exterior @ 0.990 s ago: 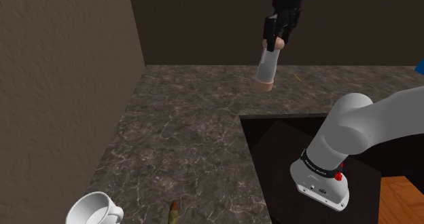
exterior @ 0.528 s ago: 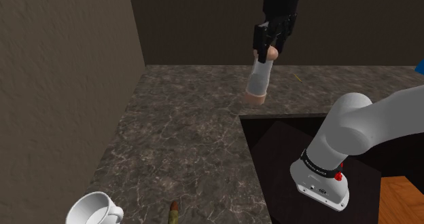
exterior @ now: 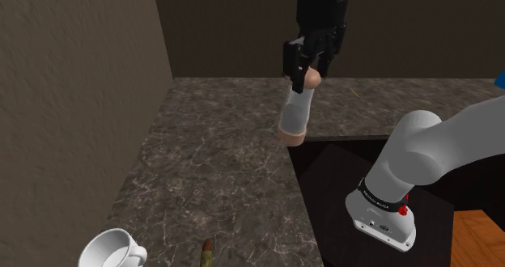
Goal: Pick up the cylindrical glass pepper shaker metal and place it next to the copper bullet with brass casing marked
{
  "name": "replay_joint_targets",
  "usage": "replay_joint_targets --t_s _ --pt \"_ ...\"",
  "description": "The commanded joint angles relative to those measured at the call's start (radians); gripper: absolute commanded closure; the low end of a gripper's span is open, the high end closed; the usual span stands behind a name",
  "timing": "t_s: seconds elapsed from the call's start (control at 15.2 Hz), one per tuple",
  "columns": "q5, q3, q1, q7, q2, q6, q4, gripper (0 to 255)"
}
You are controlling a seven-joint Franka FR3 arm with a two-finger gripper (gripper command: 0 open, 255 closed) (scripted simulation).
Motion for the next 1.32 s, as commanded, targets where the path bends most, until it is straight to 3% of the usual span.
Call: replay_joint_targets --t_s 0.0,0.46,0.79,1.06,1.19,1.25 --pt "0.027 0.054 0.000 0.060 0.030 -0.008 0.044 255" --pt "0.075 0.251 -0.025 0.259 0.166 -0.005 0.203 255" --pt "0.055 0.439 -0.070 0.428 0.315 0.002 0.352 255" --pt "-0.050 0.676 -0.130 0.620 0.514 0.006 0.499 255" --pt "-0.216 0.857 -0.125 0.793 0.722 -0.004 0.587 255" --pt "-0.195 0.823 -0.110 0.777 0.699 0.013 0.565 255"
